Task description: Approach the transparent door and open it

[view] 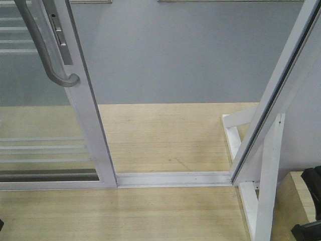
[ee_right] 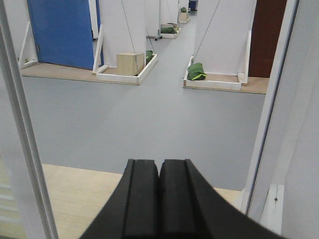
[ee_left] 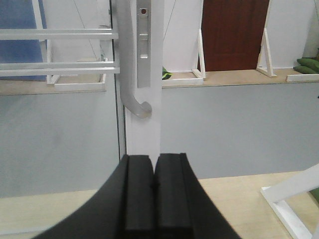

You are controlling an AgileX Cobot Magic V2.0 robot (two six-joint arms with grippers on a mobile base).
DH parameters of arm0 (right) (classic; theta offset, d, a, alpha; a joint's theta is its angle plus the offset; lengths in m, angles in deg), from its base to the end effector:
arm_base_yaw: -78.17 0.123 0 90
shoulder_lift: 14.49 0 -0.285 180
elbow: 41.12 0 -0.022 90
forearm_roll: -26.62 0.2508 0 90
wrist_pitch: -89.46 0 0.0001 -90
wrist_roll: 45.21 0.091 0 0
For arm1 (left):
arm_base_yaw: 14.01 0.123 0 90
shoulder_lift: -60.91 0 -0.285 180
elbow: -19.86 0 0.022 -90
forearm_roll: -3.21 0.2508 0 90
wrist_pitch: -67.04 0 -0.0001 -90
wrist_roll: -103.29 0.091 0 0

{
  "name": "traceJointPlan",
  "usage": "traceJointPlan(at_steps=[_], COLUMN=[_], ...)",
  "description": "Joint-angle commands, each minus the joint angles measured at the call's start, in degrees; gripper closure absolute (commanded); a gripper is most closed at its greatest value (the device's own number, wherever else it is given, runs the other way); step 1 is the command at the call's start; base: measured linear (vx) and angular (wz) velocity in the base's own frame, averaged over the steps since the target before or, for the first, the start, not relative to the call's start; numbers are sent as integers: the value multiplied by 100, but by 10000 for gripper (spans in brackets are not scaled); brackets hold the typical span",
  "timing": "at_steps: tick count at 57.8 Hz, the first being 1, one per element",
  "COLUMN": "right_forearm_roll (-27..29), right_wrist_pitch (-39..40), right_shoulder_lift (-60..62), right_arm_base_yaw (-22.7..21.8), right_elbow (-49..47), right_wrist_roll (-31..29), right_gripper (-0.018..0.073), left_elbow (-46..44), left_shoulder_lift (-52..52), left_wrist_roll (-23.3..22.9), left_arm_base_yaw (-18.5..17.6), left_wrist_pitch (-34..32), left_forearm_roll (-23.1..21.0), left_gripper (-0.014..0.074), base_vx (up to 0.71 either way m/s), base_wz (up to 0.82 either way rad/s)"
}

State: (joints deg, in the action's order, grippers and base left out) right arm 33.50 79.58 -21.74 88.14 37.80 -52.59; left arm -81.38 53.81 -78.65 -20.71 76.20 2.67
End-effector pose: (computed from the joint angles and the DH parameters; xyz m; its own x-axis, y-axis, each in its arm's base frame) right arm 0.0553 0.0116 0.1881 -0.1006 -0.0283 -0.9945 -0.1943 0.9809 -0.0083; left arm 0.0560 -0.0067 0.1902 -0.0919 -0.0326 -0.9952 0.1143 0.9925 -0.0431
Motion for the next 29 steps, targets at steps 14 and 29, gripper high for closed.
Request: traceJointPlan(at_steps=[14, 29], right_forearm_roll=[11, 17], right_wrist_pitch=[453, 453], right_shoulder_lift=[87, 87], right_arm_base_yaw=[-189, -189], right_elbow=[78, 78], right_wrist_roll=[-77, -77], right_gripper=[559, 561], left_elbow=[144, 144], left_shoulder_lift=[71, 71], left_wrist_roll=[-51, -51], left_arm_base_yaw=[13, 13], left_wrist_pitch=[-450, -439], left_forearm_roll=[-56, -56], left_gripper=[596, 596], base_vx=[0, 0], base_wz=[0, 0])
